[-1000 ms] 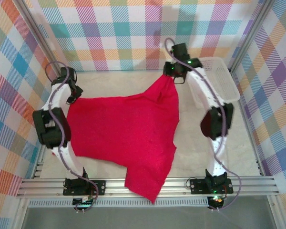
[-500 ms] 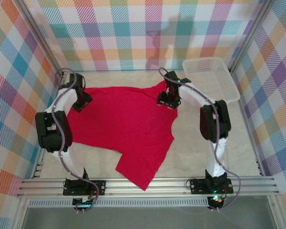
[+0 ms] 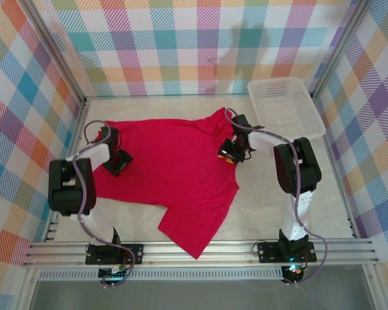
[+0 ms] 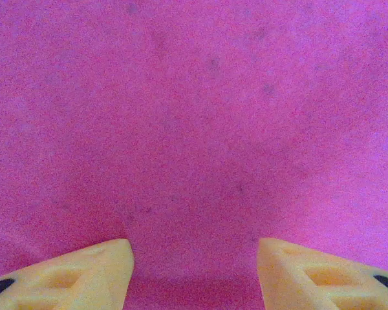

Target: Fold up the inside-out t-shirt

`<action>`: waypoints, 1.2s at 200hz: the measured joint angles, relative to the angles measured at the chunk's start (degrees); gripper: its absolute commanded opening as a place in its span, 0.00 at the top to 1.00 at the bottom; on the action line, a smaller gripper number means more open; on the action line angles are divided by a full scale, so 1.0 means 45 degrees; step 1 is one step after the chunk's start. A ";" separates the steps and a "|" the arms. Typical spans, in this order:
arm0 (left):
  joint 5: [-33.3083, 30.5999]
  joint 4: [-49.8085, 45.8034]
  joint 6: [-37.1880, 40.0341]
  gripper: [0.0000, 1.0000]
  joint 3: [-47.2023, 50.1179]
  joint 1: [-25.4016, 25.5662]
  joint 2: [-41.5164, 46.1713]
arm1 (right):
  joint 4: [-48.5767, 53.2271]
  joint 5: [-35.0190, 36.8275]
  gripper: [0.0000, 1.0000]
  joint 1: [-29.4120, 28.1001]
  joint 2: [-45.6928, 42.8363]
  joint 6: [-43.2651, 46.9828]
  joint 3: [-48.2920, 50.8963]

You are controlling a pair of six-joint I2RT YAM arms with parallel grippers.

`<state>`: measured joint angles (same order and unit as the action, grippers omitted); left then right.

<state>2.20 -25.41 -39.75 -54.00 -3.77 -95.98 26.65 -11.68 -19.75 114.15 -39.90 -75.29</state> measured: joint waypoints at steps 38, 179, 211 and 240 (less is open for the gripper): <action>0.0641 0.0238 -0.1350 0.43 0.3497 0.0685 0.3609 | 0.0602 0.0029 0.60 0.1360 -0.0282 0.0962 0.0248; -0.3011 -0.3269 0.0364 0.43 -0.4439 0.0831 -0.2210 | 0.2647 -0.0675 0.57 -0.1146 -0.1909 0.1923 -0.1564; -0.3225 -0.3594 0.0476 0.45 -0.6159 0.0442 -0.3628 | 0.2404 -0.0869 0.57 -0.1316 -0.2011 0.1632 -0.0733; -0.3104 -0.3687 0.0476 0.46 -0.7645 0.0126 -0.4682 | 0.2089 -0.1030 0.57 -0.1569 -0.2098 0.1389 0.0447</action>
<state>-11.77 -42.00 -37.60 -88.40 -3.20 -117.05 36.05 -16.32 -26.81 104.71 -33.65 -73.28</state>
